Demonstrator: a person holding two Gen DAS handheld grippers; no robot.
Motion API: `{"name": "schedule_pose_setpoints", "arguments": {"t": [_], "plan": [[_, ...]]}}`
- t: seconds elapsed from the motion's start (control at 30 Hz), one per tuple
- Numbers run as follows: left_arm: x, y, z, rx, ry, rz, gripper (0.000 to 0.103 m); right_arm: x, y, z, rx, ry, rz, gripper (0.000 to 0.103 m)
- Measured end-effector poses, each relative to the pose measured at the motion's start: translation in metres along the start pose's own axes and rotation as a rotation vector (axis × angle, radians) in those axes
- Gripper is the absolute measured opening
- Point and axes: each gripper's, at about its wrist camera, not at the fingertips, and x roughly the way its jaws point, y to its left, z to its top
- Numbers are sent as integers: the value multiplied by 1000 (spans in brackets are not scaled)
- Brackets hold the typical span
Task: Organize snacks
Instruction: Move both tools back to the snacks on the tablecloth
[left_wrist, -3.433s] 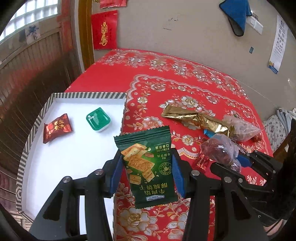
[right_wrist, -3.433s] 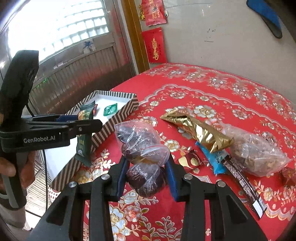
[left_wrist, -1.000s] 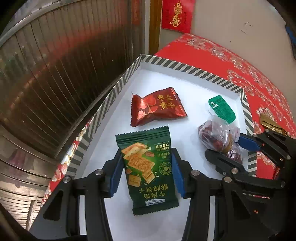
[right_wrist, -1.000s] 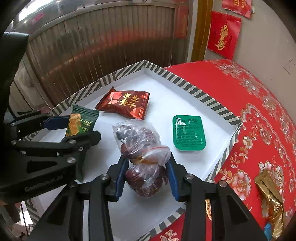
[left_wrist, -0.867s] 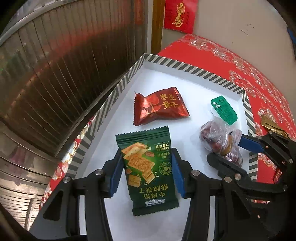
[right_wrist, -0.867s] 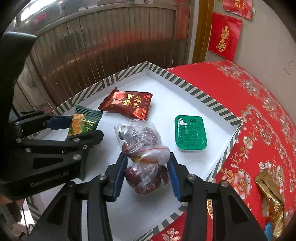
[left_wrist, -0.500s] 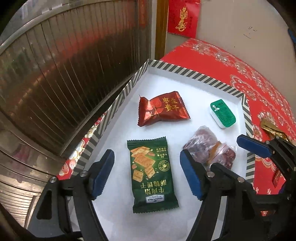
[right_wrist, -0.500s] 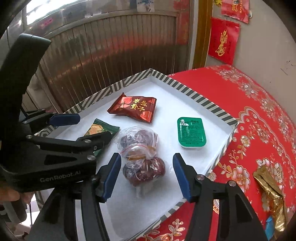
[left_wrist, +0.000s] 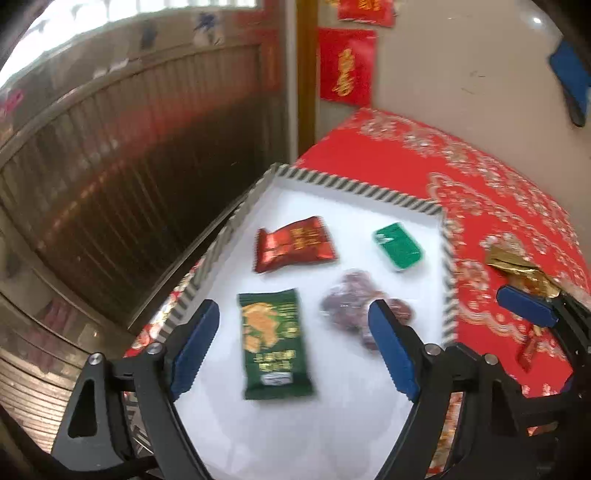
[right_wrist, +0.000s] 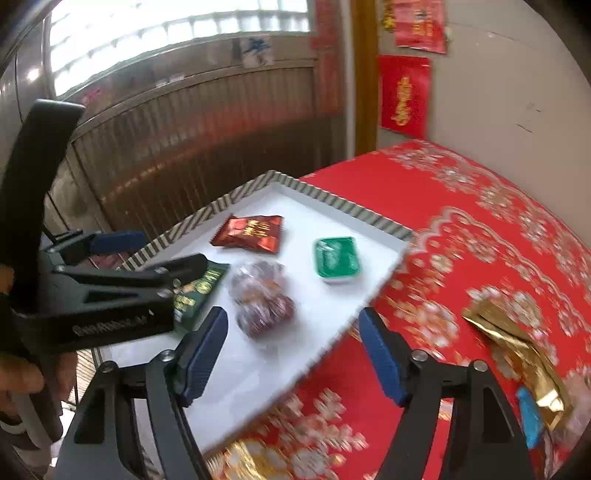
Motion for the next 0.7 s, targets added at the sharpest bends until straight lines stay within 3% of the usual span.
{"name": "schedule_pose_setpoints", "arguments": {"t": [0.43,0.7], "plan": [[-15,-112,-5,156,16,-150,87,-77,-100,-62,181,-30,-153,78],[-11,-180,1,168,62,-228,87,-136,-166,-104,235,-41,-276,81]]}}
